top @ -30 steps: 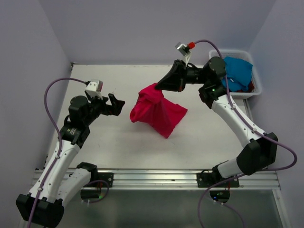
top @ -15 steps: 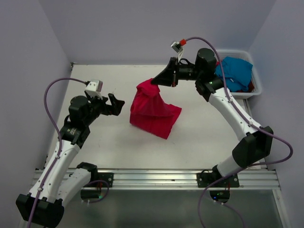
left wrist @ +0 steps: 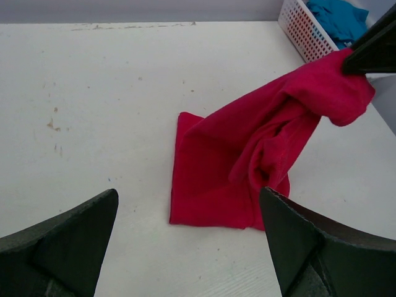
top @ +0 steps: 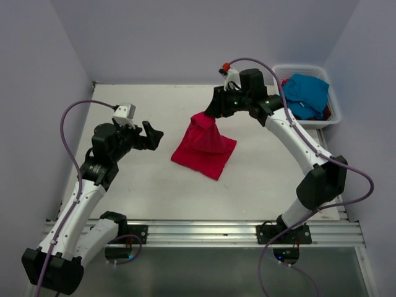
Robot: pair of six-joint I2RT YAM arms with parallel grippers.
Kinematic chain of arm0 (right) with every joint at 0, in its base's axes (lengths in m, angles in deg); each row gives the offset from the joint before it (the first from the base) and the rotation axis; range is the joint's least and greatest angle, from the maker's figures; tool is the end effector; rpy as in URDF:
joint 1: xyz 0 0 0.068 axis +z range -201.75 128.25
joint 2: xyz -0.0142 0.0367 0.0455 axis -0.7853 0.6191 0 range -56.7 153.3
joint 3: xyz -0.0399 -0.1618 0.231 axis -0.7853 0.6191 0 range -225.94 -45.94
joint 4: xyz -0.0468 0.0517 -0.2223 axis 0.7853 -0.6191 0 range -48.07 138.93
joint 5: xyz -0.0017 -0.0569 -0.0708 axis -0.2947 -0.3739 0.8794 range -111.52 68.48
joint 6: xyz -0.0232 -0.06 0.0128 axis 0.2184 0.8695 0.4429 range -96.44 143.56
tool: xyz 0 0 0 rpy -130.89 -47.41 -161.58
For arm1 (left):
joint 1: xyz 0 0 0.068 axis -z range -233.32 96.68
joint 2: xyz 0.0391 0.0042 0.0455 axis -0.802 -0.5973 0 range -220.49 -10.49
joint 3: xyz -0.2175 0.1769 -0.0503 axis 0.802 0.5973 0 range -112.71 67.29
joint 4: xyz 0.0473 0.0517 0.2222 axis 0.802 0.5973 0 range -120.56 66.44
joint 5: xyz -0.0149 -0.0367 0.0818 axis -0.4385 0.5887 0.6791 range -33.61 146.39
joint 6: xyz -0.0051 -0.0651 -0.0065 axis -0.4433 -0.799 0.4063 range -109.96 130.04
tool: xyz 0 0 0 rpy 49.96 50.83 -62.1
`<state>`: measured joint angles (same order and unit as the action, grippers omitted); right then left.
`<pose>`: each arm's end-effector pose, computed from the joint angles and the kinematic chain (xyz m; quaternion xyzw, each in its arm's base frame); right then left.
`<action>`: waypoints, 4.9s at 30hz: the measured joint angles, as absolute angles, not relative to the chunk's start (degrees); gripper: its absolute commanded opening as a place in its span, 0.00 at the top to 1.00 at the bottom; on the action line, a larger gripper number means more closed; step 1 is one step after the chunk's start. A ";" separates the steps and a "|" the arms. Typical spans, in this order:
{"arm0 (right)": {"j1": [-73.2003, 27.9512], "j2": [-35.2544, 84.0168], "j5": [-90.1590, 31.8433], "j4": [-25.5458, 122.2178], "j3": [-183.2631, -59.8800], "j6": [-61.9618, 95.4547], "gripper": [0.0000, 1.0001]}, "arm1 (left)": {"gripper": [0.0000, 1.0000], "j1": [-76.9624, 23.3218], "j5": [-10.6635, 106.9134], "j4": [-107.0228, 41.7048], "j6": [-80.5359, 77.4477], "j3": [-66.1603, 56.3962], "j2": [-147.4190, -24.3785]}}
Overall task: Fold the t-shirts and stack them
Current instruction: Move the tshirt to the center of the board, then flatten out the tshirt
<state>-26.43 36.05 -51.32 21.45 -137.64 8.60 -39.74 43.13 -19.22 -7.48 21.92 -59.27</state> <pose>0.3081 0.1740 0.3889 -0.2058 0.8154 0.3776 0.3876 0.1679 -0.0527 0.3369 0.0434 0.7887 -0.2506 0.5597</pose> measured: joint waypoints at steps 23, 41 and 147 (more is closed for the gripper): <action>-20.35 33.45 -23.87 15.96 -135.02 12.69 0.01 | 0.01 -26.73 43.24 -20.27 -11.35 20.31 -76.03; -20.16 24.60 -22.05 16.38 -125.94 11.49 0.01 | 0.27 -6.32 69.97 -12.64 -2.67 9.97 -98.11; -10.52 14.85 -9.05 17.03 -117.84 9.63 1.00 | 1.00 -12.24 98.76 9.28 1.35 -17.88 -82.81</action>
<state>-10.52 14.85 -9.05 17.03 -117.84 9.63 -12.24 98.76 9.28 1.35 -17.88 -82.81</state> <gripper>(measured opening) 0.026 0.012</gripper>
